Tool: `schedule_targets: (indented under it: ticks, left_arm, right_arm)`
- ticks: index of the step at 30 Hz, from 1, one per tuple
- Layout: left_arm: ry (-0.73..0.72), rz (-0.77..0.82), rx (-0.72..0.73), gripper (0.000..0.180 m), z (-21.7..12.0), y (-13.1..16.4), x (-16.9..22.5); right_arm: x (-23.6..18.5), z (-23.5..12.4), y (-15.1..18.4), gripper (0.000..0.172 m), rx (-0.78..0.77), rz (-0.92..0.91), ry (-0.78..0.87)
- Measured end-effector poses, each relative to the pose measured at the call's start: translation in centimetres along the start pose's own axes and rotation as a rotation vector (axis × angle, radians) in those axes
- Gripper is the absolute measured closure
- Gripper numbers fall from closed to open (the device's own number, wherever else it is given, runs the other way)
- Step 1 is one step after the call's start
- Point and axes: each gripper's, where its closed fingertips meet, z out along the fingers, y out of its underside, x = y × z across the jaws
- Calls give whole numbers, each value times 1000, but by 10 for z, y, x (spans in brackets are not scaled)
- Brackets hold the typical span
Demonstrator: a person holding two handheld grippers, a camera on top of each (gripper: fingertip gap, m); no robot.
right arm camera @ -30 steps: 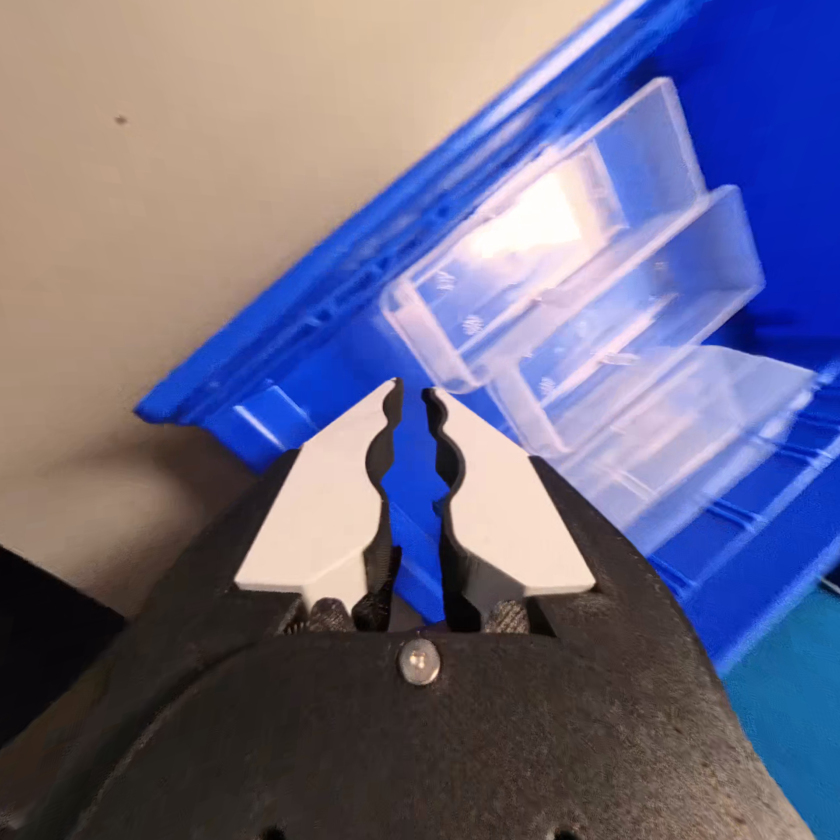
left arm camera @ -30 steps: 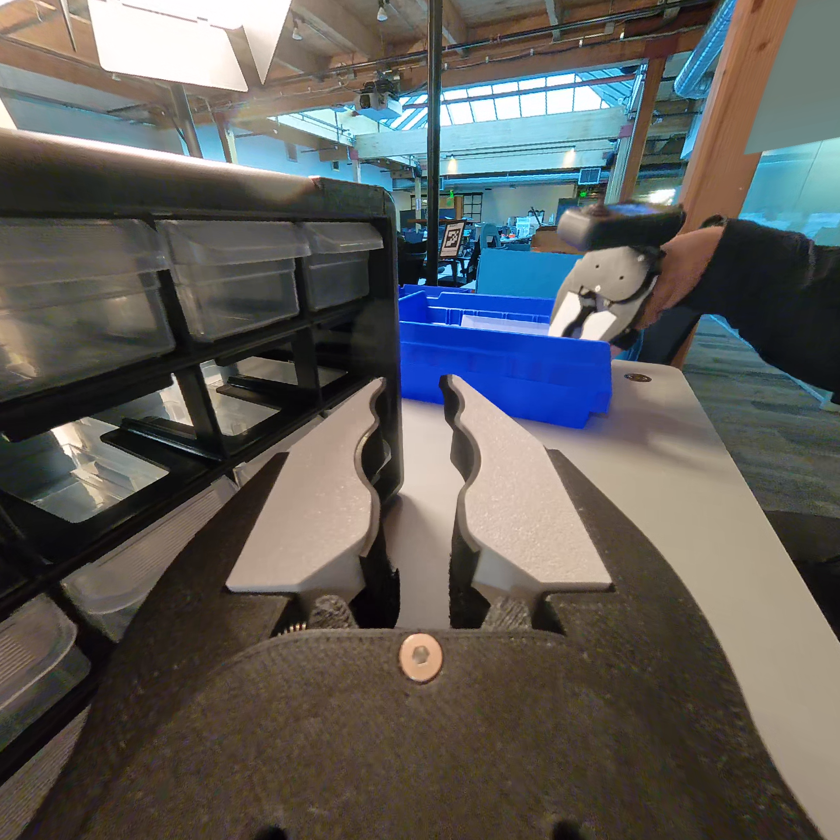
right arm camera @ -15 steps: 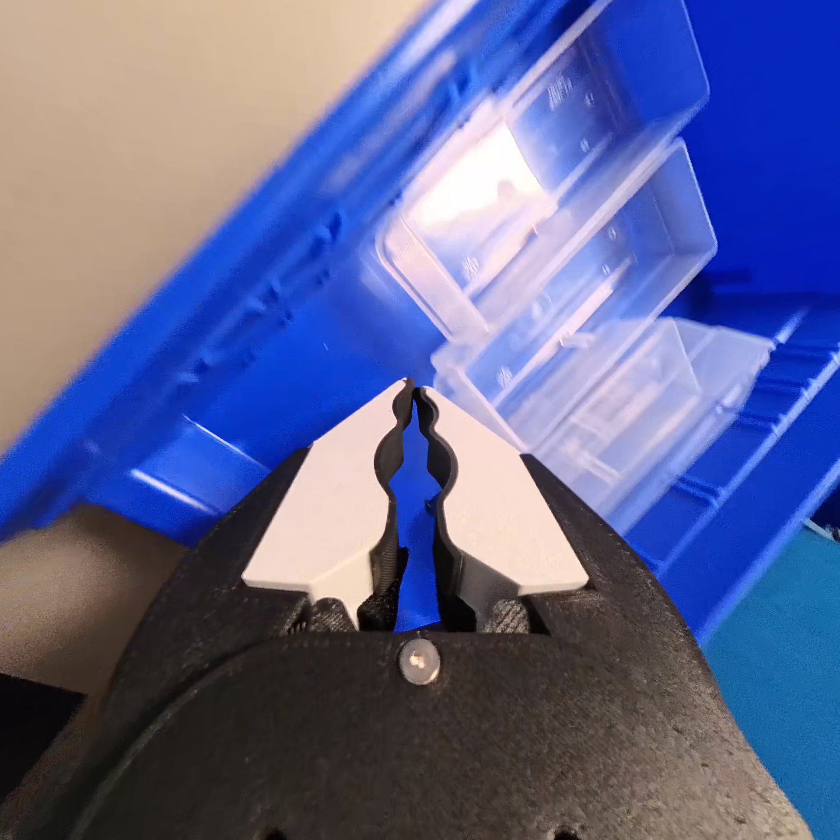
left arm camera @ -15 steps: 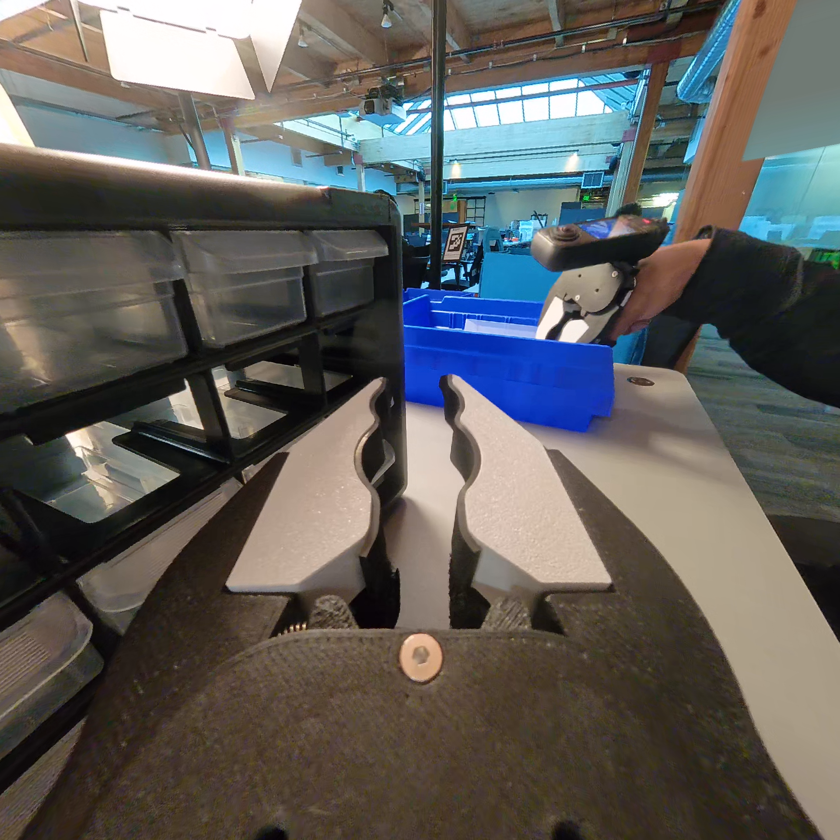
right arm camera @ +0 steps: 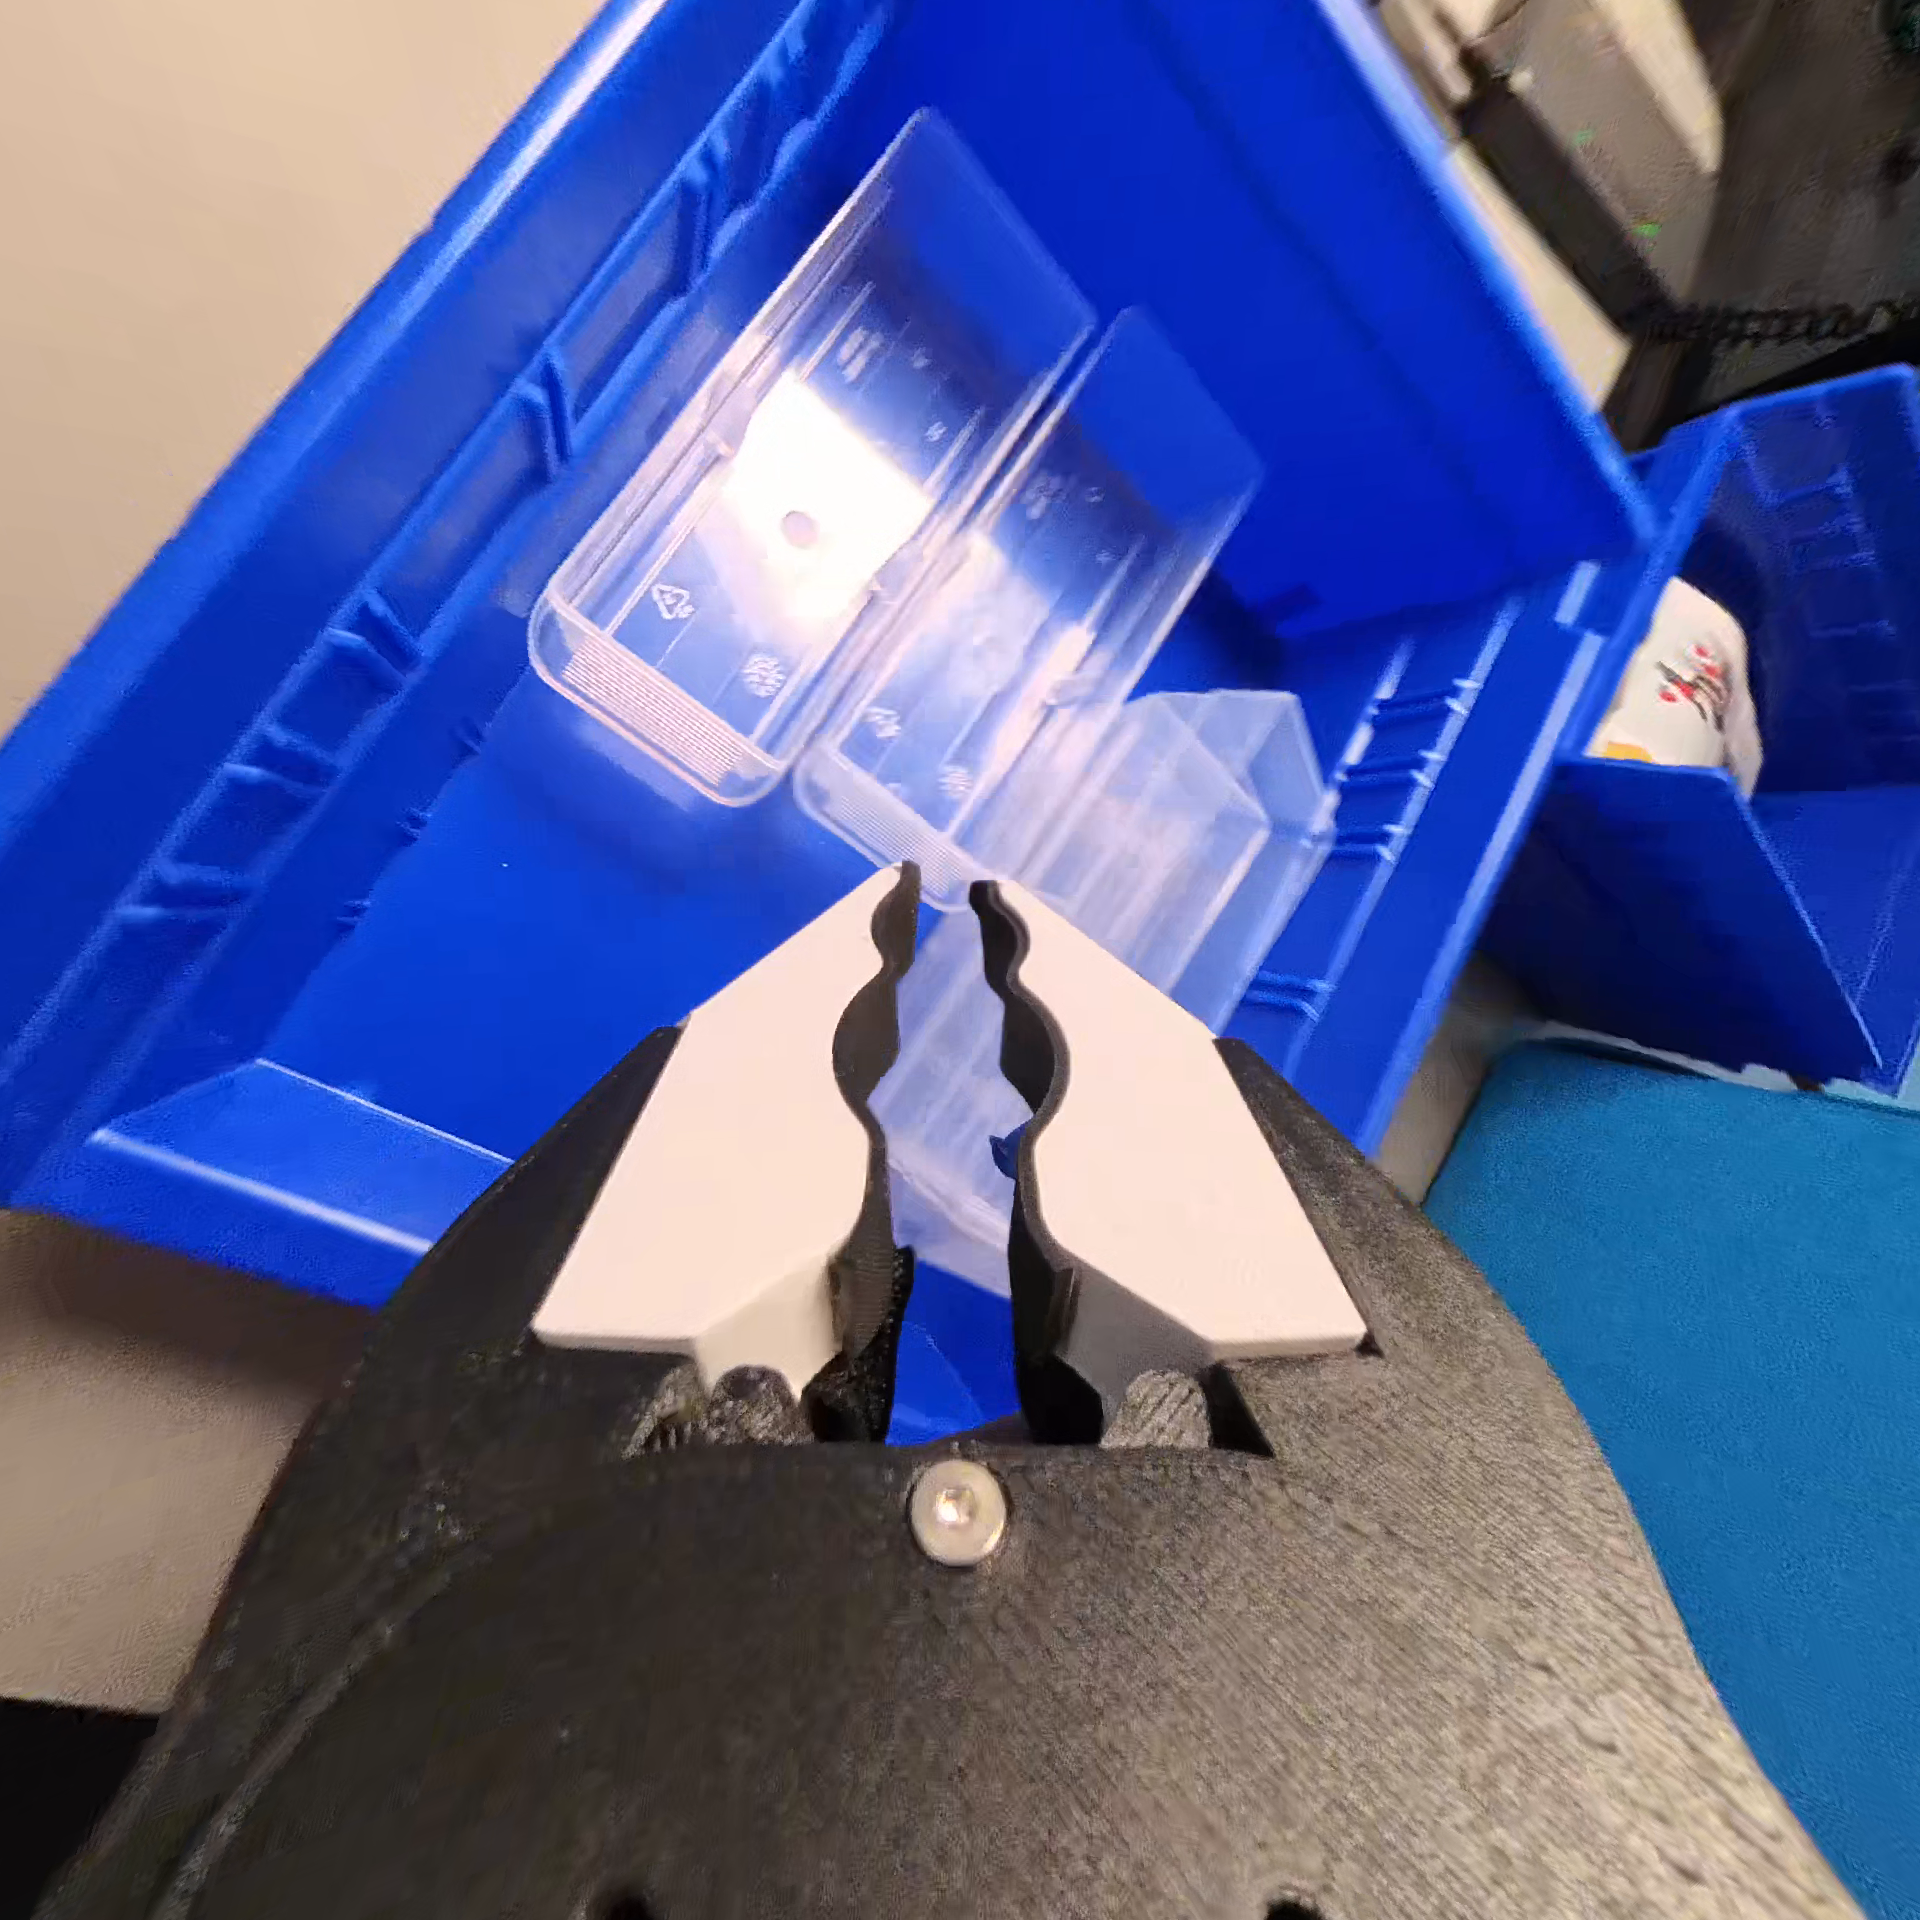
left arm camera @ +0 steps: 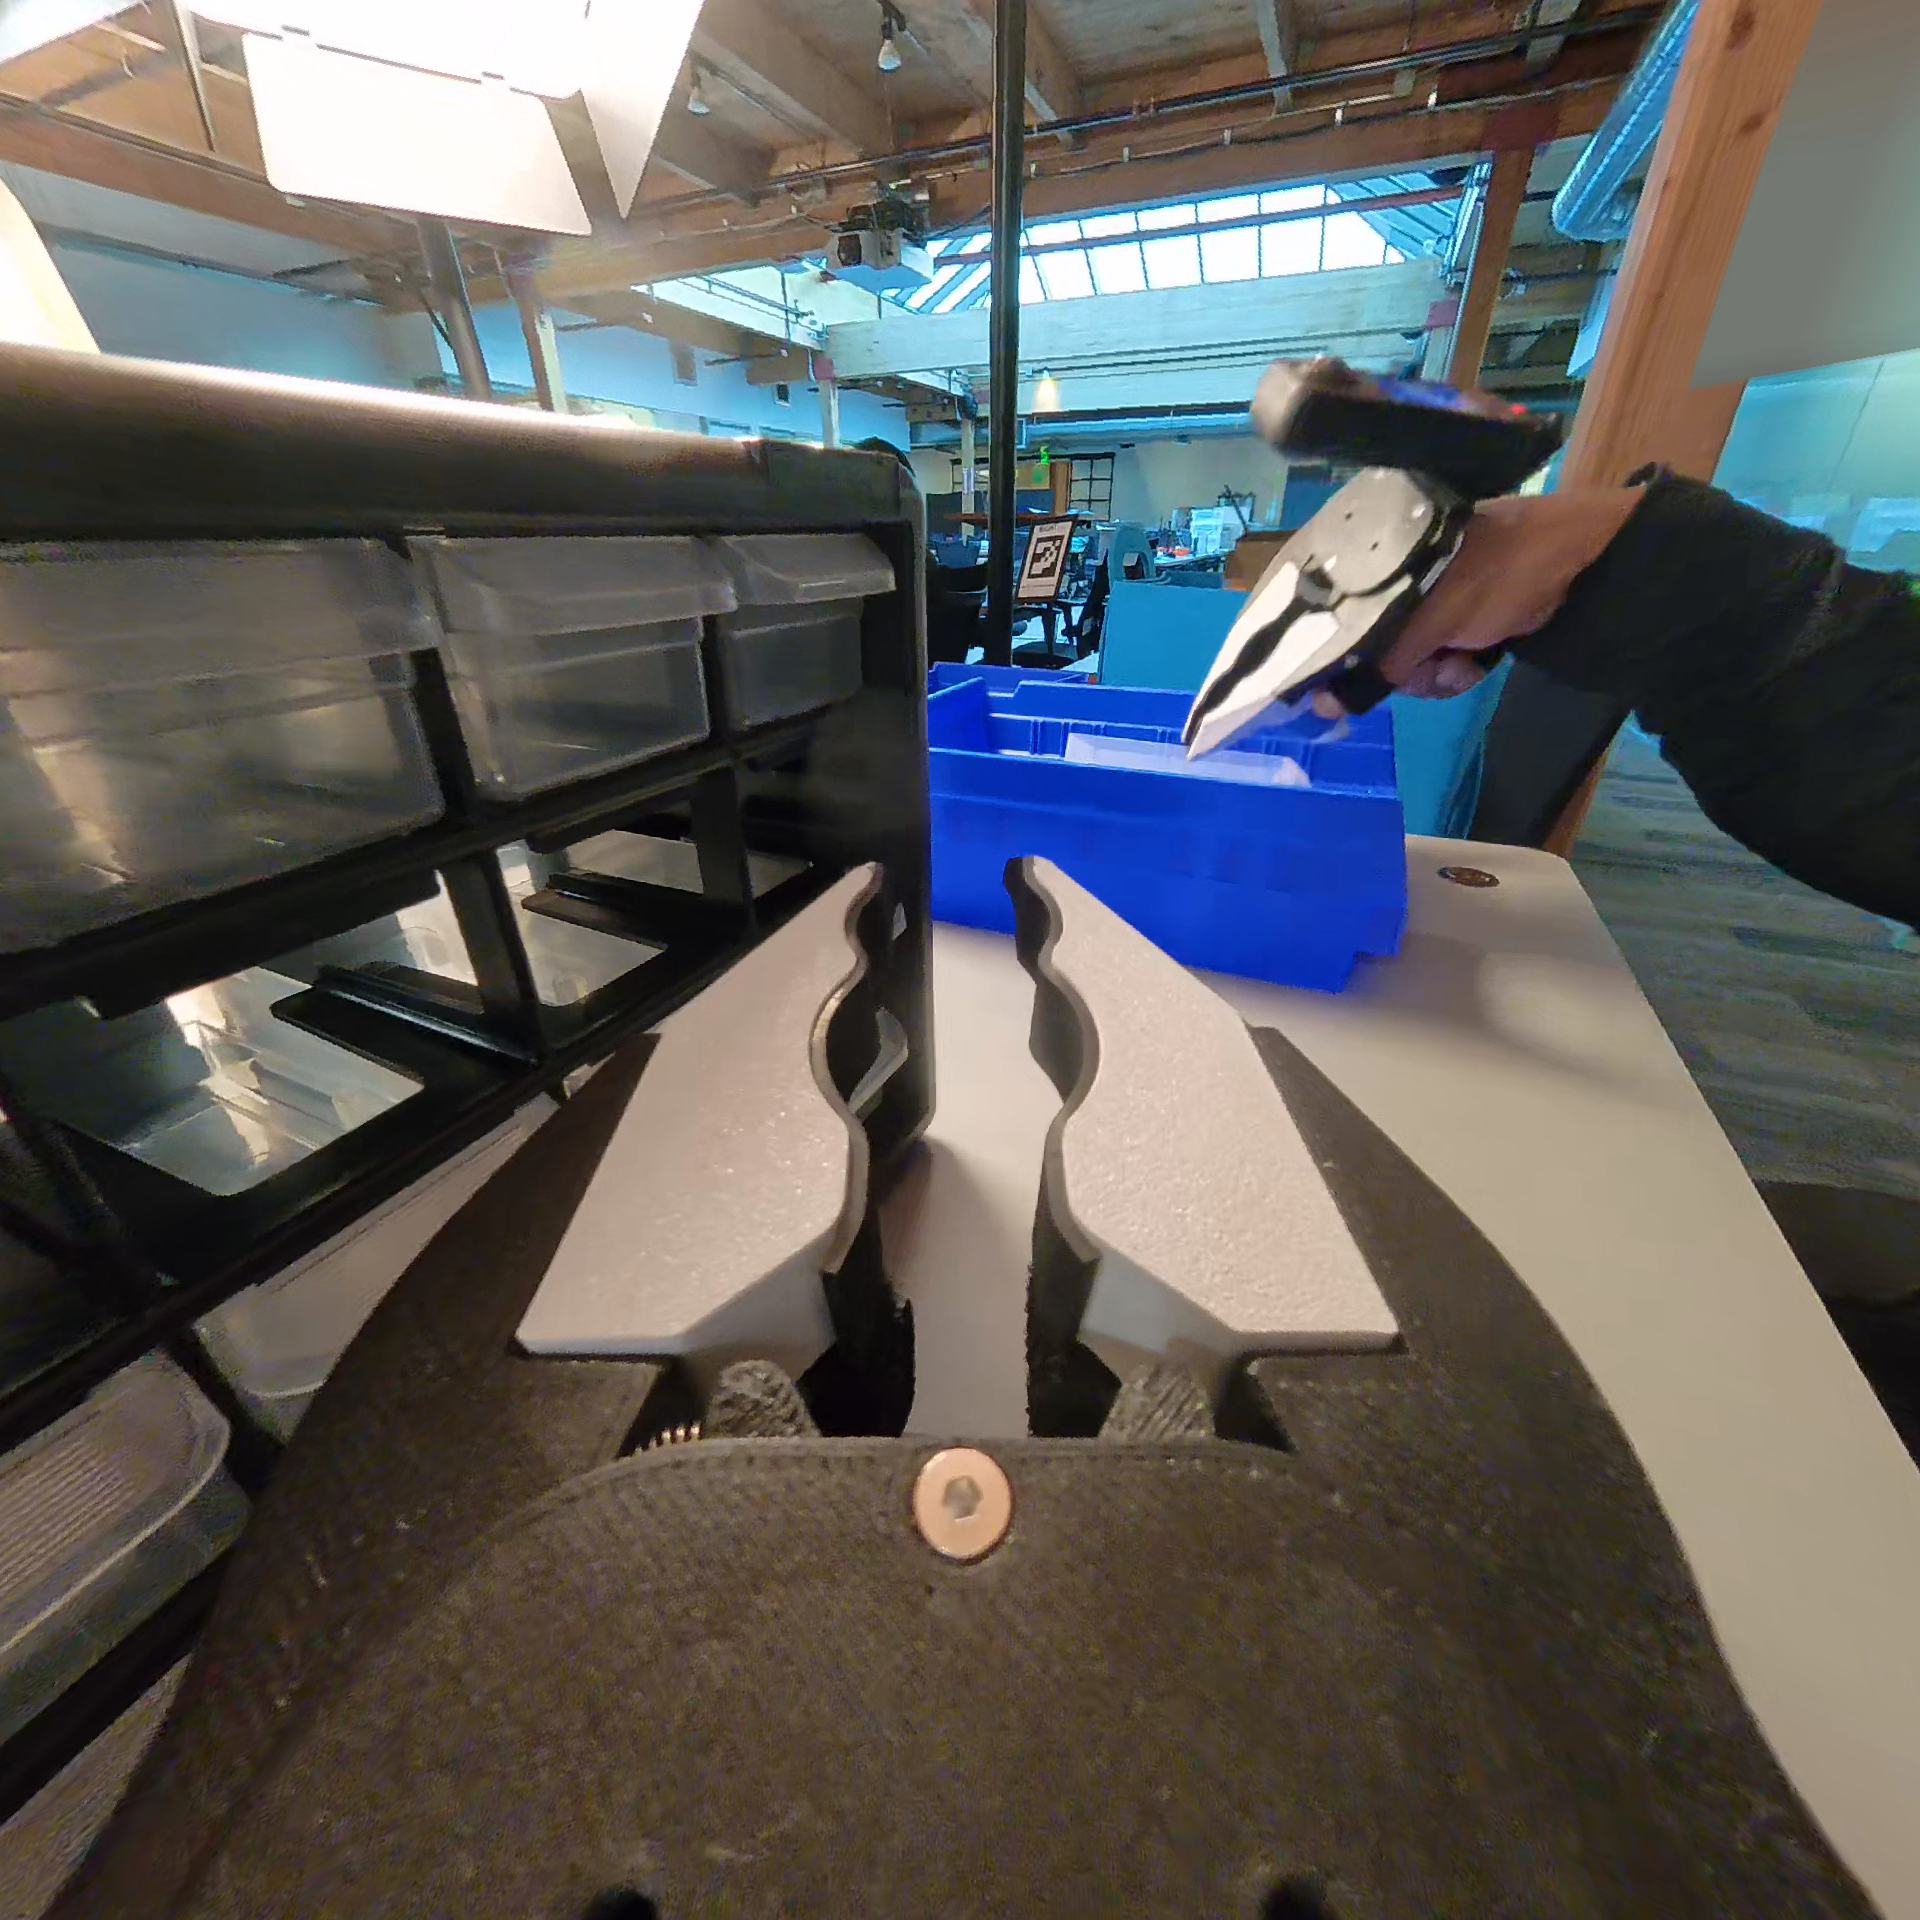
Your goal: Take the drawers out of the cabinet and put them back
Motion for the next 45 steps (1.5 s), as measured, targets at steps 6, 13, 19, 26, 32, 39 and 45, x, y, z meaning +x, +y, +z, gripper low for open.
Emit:
schedule_targets:
  ticks: [6, 13, 19, 26, 32, 39, 45]
  left_arm:
    - [18, 0, -7, 157, 2, 2, 6]
    - [12, 6, -8, 157, 2, 3, 5]
    - [14, 4, -9, 157, 2, 3, 5]
    - [14, 1, -8, 157, 2, 3, 5]
    - [23, -3, -13, 158, 4, 5, 8]
    - [34, 4, -8, 158, 4, 3, 12]
    - [29, 6, 2, 158, 2, 0, 11]
  right_arm:
    - [28, -8, 25, 143, -47, 136, 48]
    - [30, 19, 35, 156, -122, 159, 47]
    - [41, -2, 19, 169, -29, 184, 93]
    - [1, -45, 27, 170, -56, 129, -14]
    - [-49, -52, 55, 170, -191, 21, -140]
    - [-61, -29, 38, 169, -180, 73, -243]
    - [-55, -20, 23, 168, -128, 127, -286]
